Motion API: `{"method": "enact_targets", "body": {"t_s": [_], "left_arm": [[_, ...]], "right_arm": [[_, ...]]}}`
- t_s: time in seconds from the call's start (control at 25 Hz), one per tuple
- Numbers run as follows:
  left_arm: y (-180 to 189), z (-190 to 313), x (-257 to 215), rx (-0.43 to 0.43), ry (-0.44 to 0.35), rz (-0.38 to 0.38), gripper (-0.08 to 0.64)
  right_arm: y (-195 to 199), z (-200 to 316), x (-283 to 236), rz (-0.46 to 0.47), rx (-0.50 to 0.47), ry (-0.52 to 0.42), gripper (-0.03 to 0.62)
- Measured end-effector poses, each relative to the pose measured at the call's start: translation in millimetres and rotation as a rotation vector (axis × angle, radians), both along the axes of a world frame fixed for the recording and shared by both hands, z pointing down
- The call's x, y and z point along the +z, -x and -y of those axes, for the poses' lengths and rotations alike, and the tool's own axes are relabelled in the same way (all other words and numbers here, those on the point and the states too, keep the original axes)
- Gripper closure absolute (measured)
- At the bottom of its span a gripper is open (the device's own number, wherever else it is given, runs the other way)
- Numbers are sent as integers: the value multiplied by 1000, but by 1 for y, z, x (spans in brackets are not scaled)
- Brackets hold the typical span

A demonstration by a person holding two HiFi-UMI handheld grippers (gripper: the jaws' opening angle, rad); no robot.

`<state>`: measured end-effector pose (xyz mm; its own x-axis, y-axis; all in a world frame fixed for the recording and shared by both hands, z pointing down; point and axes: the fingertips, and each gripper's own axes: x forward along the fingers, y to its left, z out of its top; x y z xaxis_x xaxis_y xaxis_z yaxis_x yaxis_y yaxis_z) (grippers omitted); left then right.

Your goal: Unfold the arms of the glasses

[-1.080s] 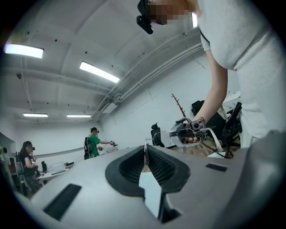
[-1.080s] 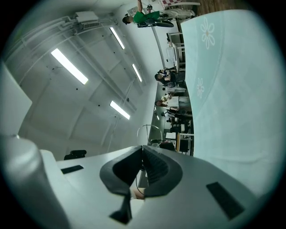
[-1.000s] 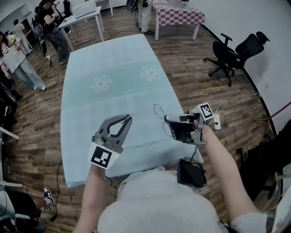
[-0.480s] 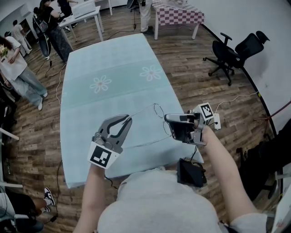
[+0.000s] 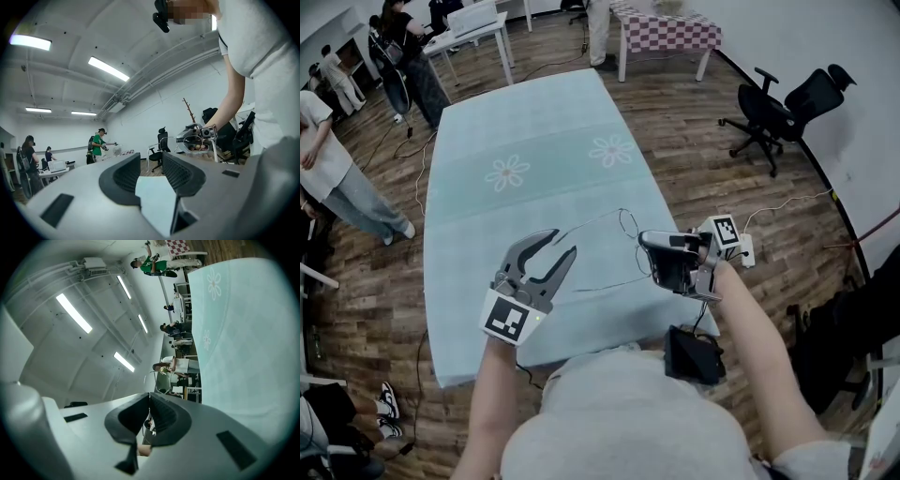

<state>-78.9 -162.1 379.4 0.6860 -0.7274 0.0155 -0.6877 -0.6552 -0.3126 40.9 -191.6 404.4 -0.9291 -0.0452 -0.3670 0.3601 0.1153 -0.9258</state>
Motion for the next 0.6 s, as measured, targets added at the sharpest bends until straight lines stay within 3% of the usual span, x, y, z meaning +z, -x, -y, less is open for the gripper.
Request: {"method": "enact_targets", "body": {"t_s": [0.32,0.6], "left_arm": [[2,2,2,-59,-5,8,417],[8,-1,8,-124,20,-38,419]], "right_arm": [[-6,6,13,-19,78,43,581],[-10,14,29,-51,227,80,581]]}}
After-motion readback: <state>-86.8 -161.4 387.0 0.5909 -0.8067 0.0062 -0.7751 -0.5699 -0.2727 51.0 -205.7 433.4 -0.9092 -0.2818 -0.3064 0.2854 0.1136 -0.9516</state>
